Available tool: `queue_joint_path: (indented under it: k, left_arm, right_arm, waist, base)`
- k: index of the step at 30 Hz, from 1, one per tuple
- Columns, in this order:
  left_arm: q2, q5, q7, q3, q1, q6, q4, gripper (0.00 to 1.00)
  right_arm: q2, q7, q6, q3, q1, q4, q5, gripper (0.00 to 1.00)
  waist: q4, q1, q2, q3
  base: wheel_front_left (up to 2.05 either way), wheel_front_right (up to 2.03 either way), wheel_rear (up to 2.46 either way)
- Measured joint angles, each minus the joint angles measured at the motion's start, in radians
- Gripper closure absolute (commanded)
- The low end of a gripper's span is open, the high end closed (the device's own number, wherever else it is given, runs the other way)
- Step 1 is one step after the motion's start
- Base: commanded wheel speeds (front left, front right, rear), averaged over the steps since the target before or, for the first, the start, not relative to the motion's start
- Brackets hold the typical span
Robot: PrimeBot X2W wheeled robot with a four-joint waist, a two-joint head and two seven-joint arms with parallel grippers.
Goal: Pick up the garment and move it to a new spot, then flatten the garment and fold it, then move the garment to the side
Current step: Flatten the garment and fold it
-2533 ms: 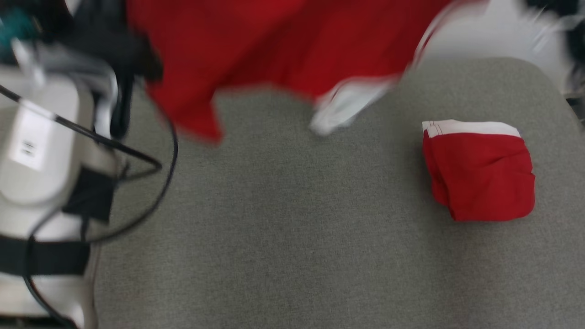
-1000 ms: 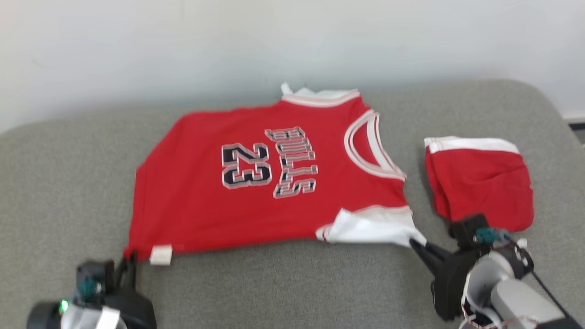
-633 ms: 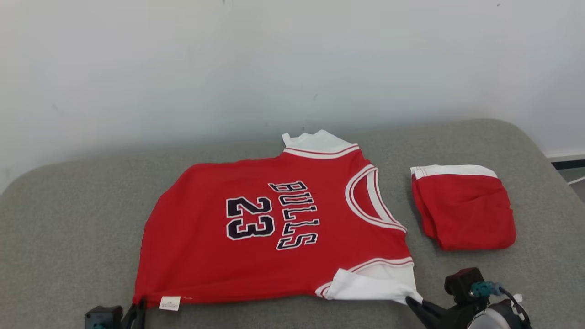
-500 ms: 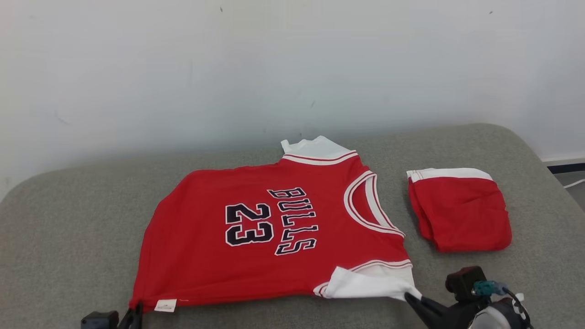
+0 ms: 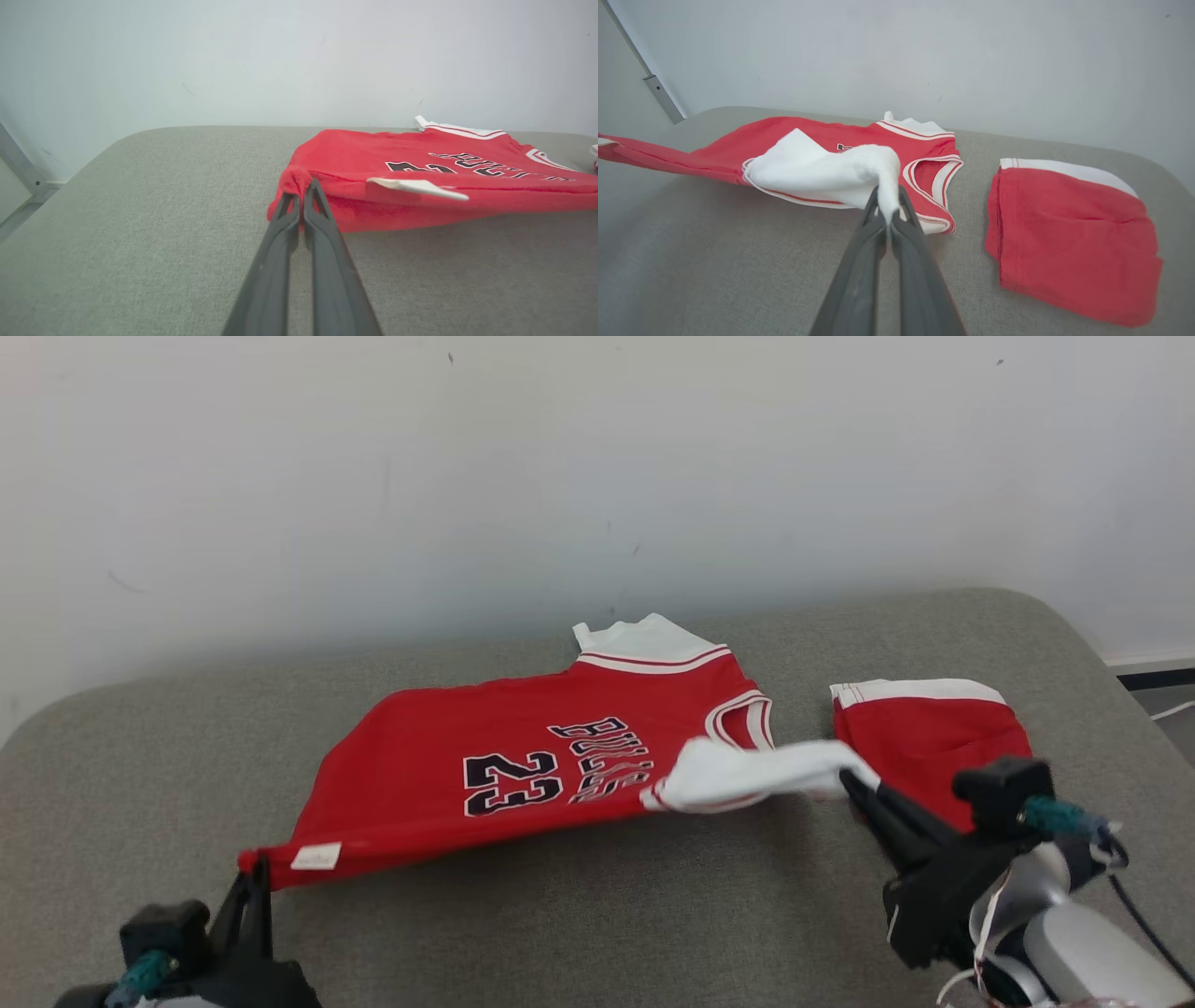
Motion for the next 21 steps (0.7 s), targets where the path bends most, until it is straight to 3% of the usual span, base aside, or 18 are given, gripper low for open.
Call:
queue_joint_path:
  k: [5,14,21]
  left_arm:
    - [0.024,0.001,-0.001,0.023,-0.132,0.001,-0.117,1.00]
    - [0.045,0.012,-0.006,0.017,-0.161,-0.020,-0.306,1.00]
    - [0.049,-0.009,0.049,-0.017,-0.216,-0.086,-0.407,1.00]
  right_arm:
    - [-0.020,-0.032,-0.009,-0.034,-0.153,-0.053,-0.042,1.00]
    - [-0.081,-0.048,-0.010,-0.064,-0.204,-0.208,-0.080,1.00]
    - [-0.108,0.008,-0.007,-0.071,-0.280,-0.278,-0.084,1.00]
  waist:
    - [0.006,0.0000,0.0000,0.001]
    - [0.012,0.0000,0.0001,-0.003]
    - [0.008,0.0000,0.0000,0.024]
  base:
    - [0.00,0.00,0.00]
    - [0.00,0.00,0.00]
    - [0.00,0.00,0.00]
